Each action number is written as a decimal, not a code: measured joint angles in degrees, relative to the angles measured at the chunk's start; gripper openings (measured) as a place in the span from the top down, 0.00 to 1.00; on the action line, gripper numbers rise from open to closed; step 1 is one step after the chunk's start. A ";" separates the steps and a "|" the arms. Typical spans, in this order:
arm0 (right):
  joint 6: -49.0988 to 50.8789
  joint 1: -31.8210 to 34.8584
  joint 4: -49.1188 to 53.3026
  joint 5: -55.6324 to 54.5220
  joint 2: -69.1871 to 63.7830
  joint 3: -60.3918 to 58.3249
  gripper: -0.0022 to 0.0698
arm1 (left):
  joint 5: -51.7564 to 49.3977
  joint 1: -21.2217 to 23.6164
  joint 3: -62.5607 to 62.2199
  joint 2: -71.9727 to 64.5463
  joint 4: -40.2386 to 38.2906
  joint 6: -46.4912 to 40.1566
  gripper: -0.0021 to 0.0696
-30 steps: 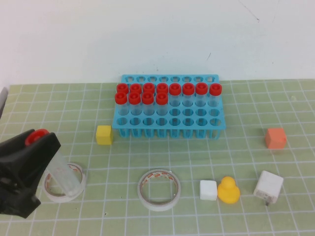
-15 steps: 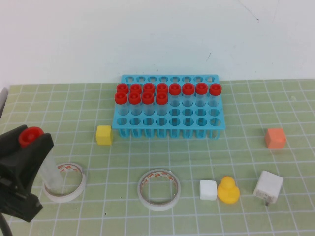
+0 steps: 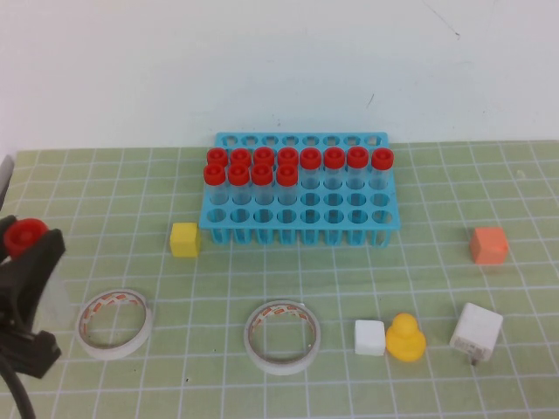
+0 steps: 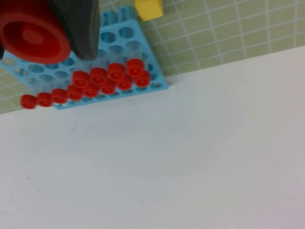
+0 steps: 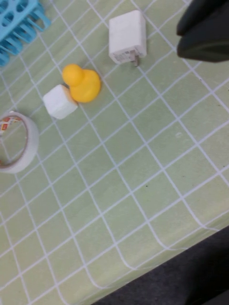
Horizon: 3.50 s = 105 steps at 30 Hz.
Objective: Place the test tubes
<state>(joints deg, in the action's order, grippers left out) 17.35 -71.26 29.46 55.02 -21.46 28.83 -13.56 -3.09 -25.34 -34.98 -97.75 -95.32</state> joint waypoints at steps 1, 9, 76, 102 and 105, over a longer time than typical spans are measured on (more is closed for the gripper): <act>0.00 0.00 0.00 0.00 0.00 -0.14 0.97 | 0.85 0.00 0.00 0.00 0.00 0.00 0.60; 0.00 0.00 0.00 0.00 0.00 -0.49 0.97 | 5.16 0.00 0.00 0.00 -0.36 -0.38 0.60; 0.10 0.00 0.00 0.00 0.00 -0.57 0.97 | 58.28 -0.41 0.21 -27.42 116.89 121.80 0.60; 0.10 0.00 0.00 0.11 0.00 -0.57 0.97 | 56.68 -18.45 -49.70 -75.99 140.47 137.72 0.60; 0.10 0.00 0.00 0.11 0.00 -0.57 0.97 | 56.43 -18.75 -52.89 -79.58 140.57 137.00 0.60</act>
<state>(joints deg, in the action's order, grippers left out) 17.45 -71.26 29.46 55.13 -21.46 28.25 42.87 -21.84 -78.23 -114.56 42.82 41.67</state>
